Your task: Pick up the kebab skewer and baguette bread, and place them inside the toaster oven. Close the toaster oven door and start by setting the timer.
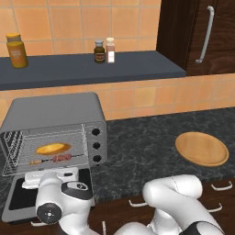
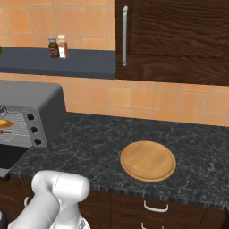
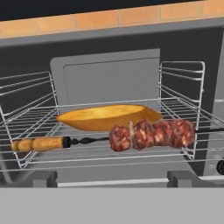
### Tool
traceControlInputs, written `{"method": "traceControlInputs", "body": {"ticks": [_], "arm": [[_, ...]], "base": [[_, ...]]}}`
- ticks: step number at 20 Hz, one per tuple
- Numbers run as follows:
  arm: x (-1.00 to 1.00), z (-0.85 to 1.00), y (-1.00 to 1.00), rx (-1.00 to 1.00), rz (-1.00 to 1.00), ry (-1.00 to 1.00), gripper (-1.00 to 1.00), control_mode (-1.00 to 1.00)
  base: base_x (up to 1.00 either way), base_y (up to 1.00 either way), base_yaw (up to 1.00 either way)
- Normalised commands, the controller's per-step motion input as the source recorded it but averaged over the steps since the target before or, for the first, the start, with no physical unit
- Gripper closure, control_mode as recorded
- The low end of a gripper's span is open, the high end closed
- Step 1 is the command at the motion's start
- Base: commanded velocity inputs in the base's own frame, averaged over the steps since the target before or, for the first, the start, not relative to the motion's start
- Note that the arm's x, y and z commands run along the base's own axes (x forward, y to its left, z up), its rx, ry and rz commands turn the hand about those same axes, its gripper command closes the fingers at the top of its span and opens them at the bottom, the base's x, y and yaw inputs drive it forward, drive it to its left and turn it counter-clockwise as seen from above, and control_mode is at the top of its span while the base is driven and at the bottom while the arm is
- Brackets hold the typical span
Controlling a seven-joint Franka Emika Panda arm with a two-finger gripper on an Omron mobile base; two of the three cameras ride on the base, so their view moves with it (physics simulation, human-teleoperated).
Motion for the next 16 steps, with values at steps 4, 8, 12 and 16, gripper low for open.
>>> {"method": "traceControlInputs", "body": {"ticks": [4, 8, 12, 16], "arm": [[0.22, 0.0, 0.05, 0.0, 0.0, 0.0, -1.0, -1.0], [0.27, 0.0, 0.01, 0.0, 0.0, 0.0, -1.0, -1.0], [0.25, 0.0, 0.0, 0.0, 0.0, 0.0, -1.0, -1.0], [0.25, 0.0, 0.0, 0.0, 0.0, 0.0, -1.0, -1.0]], "base": [[0.0, 0.0, 0.0], [0.0, 0.0, 0.0], [0.0, 0.0, 0.0], [0.0, 0.0, 0.0]]}}
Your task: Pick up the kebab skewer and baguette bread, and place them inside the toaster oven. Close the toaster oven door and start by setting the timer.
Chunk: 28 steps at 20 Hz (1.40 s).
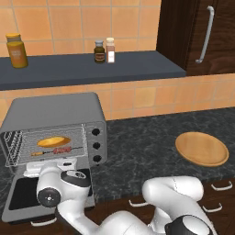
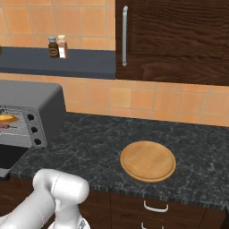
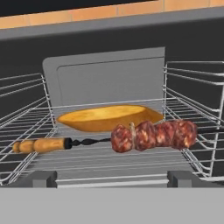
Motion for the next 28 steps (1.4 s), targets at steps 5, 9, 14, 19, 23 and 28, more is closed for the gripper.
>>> {"method": "traceControlInputs", "body": {"ticks": [5, 9, 14, 19, 23, 28], "arm": [[0.27, 0.0, 0.0, 0.0, 0.0, 0.0, -1.0, -1.0], [0.28, 0.0, 0.0, 0.0, 0.0, 0.0, -1.0, -1.0], [0.28, 0.0, 0.0, 0.0, 0.0, 0.0, -1.0, -1.0], [0.3, 0.0, 0.0, 0.0, 0.0, 0.0, -1.0, -1.0], [0.34, 0.0, 0.03, 0.0, 0.0, 0.0, -1.0, -1.0], [0.3, 0.0, 0.02, 0.0, 0.0, 0.0, -1.0, -1.0]], "base": [[0.0, 0.0, 0.0], [0.0, 0.0, 0.0], [0.0, 0.0, 0.0], [0.0, 0.0, 0.0], [0.0, 0.0, 0.0], [0.0, 0.0, 0.0]]}}
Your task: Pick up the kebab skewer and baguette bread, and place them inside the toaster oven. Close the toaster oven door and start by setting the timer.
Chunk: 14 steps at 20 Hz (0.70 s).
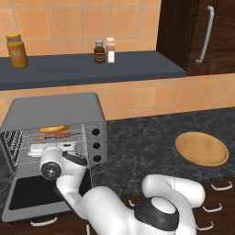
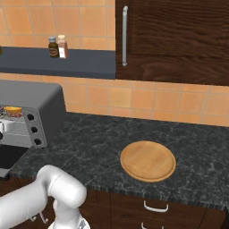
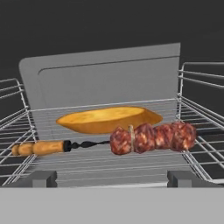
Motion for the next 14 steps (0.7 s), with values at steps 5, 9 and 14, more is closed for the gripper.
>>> {"method": "traceControlInputs", "body": {"ticks": [5, 9, 14], "arm": [[0.24, 0.0, 0.03, 0.0, 0.0, 0.0, -1.0, -1.0], [0.1, 0.0, 0.01, 0.0, 0.0, 0.0, -1.0, -1.0], [-0.38, 0.01, 0.0, 0.0, 0.01, 0.0, -1.0, -1.0]], "base": [[0.0, 0.0, 0.0], [0.0, 0.0, 0.0], [0.0, 0.0, 0.0]]}}
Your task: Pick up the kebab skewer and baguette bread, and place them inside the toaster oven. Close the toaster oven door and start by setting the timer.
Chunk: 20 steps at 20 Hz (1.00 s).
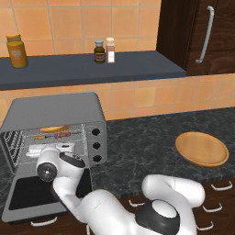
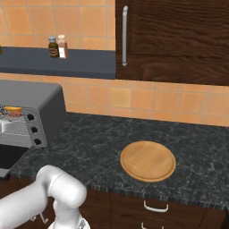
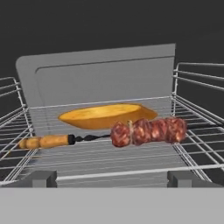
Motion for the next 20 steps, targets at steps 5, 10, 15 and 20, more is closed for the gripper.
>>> {"method": "traceControlInputs", "body": {"ticks": [5, 10, 15, 20], "arm": [[-0.46, 0.21, 0.0, 0.0, 0.01, 0.0, -1.0, -1.0], [-0.87, 0.22, 0.0, -0.01, 0.0, 0.05, -1.0, -1.0], [-0.8, 0.06, 0.0, 0.0, 0.0, 0.14, -1.0, -1.0], [-0.7, 0.0, 0.0, 0.0, 0.0, 0.12, -1.0, -1.0]], "base": [[0.0, 0.0, 0.0], [0.0, 0.0, 0.0], [0.0, 0.0, 0.0], [0.0, 0.0, 0.0]]}}
